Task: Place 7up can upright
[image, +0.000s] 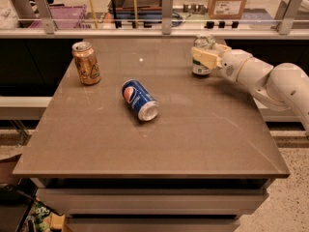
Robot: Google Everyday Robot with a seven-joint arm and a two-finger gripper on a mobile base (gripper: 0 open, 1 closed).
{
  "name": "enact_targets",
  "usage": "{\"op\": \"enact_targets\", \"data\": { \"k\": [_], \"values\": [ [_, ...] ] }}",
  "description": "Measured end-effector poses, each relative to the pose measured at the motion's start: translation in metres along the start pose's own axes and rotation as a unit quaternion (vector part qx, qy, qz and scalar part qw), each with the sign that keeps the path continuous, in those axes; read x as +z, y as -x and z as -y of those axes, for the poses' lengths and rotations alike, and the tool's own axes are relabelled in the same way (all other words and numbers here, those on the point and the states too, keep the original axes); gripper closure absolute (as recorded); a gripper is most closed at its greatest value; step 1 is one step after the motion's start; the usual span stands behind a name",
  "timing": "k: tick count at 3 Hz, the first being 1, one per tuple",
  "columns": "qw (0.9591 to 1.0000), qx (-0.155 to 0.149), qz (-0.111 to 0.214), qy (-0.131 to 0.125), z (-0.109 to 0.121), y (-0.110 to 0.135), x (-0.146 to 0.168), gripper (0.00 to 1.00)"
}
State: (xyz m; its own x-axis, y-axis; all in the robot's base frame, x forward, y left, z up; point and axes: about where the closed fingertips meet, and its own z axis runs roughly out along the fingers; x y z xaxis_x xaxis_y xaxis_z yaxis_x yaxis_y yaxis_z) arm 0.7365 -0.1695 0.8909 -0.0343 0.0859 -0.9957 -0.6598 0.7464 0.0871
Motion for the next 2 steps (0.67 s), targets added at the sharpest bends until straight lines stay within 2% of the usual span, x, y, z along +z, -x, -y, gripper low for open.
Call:
{"op": "enact_targets", "data": {
  "k": [2],
  "values": [
    [1.0, 0.0, 0.0, 0.004, -0.0041, 0.0001, 0.0042, 0.36]
  ]
}}
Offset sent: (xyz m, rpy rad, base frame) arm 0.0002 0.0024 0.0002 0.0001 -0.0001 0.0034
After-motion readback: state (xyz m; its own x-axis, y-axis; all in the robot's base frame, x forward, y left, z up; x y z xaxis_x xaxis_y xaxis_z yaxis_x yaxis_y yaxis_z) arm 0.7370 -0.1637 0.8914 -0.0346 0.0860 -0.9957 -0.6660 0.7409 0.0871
